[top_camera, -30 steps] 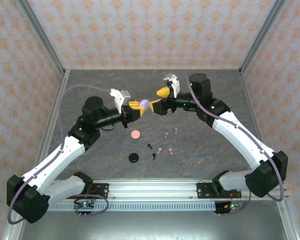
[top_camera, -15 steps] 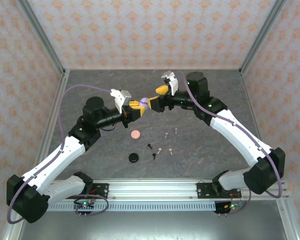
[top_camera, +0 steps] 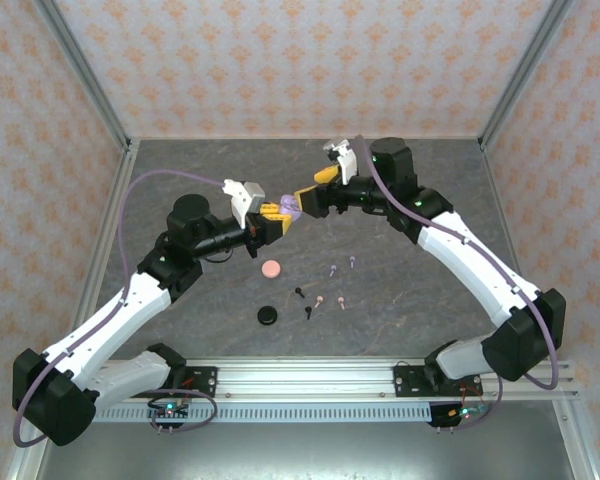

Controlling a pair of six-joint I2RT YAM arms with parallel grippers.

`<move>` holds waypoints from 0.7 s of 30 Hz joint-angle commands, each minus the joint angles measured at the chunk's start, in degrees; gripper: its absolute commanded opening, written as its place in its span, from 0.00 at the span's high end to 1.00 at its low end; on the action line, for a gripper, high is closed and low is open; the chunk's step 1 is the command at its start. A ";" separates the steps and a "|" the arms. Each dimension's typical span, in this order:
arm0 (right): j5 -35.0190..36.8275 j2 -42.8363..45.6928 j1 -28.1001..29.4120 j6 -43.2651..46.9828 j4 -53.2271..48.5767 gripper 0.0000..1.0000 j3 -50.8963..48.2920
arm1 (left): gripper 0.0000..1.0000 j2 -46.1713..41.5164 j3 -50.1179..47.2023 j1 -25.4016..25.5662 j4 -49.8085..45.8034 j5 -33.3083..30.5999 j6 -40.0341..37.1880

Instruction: Insert the wireless bluetooth earbuds into the charging case

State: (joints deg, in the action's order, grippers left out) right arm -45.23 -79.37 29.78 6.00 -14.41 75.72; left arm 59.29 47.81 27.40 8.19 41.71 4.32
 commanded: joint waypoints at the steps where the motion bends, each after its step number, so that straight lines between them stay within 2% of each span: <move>1: 1.71 4.03 -1.53 -2.41 -1.18 0.15 0.83 | 1.00 -1.10 0.67 0.29 0.70 0.92 -2.07; 6: 10.63 5.48 -4.89 -7.02 -9.14 0.16 -0.16 | 1.00 -2.27 -0.91 0.45 2.23 0.60 -2.02; 10: 16.01 2.44 -6.66 -9.81 -19.49 0.22 -0.92 | 1.00 -3.95 -2.70 0.47 4.79 0.39 -1.67; 13: 17.37 -0.95 -6.62 -12.95 -24.02 0.29 -2.32 | 1.00 -4.78 -2.84 0.76 5.39 0.56 -1.42; 15: 17.94 -3.15 -6.23 -16.12 -25.26 0.34 -3.63 | 1.00 -4.97 -2.82 1.09 5.61 0.80 -1.33; 21: 26.26 -11.06 -0.67 -21.93 -28.69 0.39 -5.50 | 1.00 -5.49 -3.69 2.13 7.54 0.82 -0.87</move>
State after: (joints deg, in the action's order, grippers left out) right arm -24.60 -88.49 26.89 -11.38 -38.72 70.74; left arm 55.09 44.86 28.95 11.90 41.71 3.33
